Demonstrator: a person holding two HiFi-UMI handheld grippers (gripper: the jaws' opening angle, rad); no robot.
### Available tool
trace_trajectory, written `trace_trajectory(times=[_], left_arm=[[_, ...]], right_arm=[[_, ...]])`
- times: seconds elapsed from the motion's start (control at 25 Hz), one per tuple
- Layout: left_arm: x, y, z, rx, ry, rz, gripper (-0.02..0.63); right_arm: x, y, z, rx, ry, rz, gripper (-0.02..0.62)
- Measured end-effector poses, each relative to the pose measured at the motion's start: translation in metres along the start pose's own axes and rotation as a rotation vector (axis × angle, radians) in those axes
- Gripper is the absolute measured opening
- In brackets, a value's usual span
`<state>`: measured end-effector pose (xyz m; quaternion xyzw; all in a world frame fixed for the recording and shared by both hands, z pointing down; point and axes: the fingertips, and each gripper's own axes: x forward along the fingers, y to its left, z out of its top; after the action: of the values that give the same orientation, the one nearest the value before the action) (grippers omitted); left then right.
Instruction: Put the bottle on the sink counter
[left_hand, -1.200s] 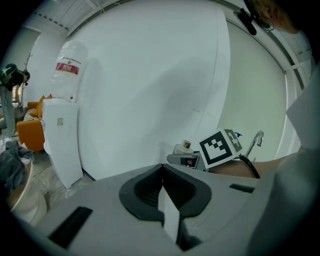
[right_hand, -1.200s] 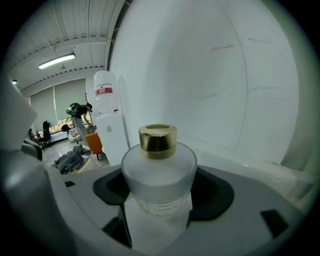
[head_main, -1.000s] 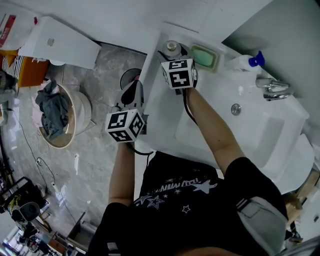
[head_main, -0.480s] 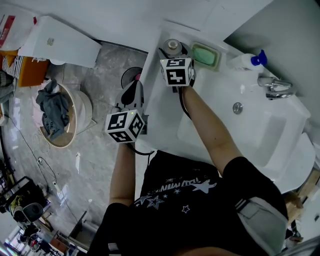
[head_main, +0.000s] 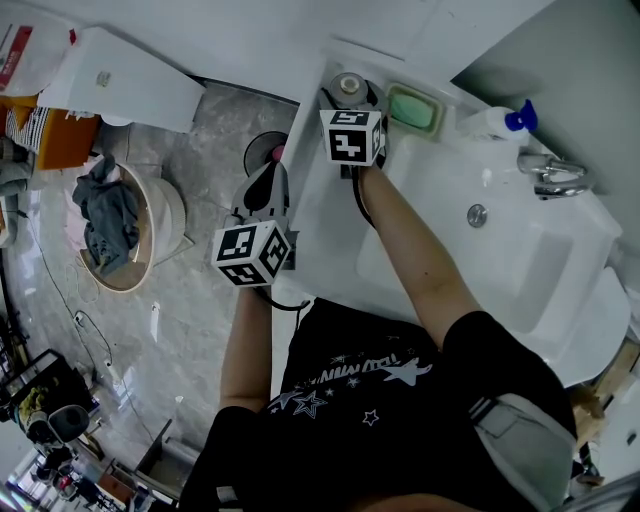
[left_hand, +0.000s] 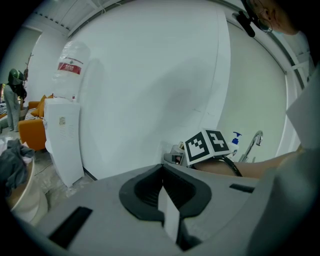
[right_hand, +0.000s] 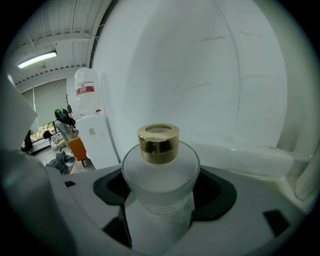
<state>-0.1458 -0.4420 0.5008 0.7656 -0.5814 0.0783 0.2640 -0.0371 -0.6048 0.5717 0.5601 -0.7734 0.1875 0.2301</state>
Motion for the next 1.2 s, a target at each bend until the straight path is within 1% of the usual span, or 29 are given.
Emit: trace_trajectory(times=[0.24, 0.64, 0.92, 1.2], left_arm=[[-0.006, 0.0, 0.002, -0.005, -0.005, -0.001, 0.008], [-0.023, -0.014, 0.008, 0.006, -0.026, -0.018, 0.008], [-0.061, -0.026, 0.019, 0.029, -0.065, -0.036, 0.008], [-0.103, -0.046, 0.021, 0.06, -0.102, -0.082, 0.008]], right_arm=[[-0.01, 0.0, -0.006, -0.002, 0.012, 0.004, 0.324], [-0.04, 0.004, -0.01, -0.019, 0.007, 0.001, 0.322], [-0.091, 0.004, -0.002, -0.03, -0.028, -0.012, 0.322], [-0.153, 0.0, 0.001, -0.016, -0.085, -0.032, 0.322]])
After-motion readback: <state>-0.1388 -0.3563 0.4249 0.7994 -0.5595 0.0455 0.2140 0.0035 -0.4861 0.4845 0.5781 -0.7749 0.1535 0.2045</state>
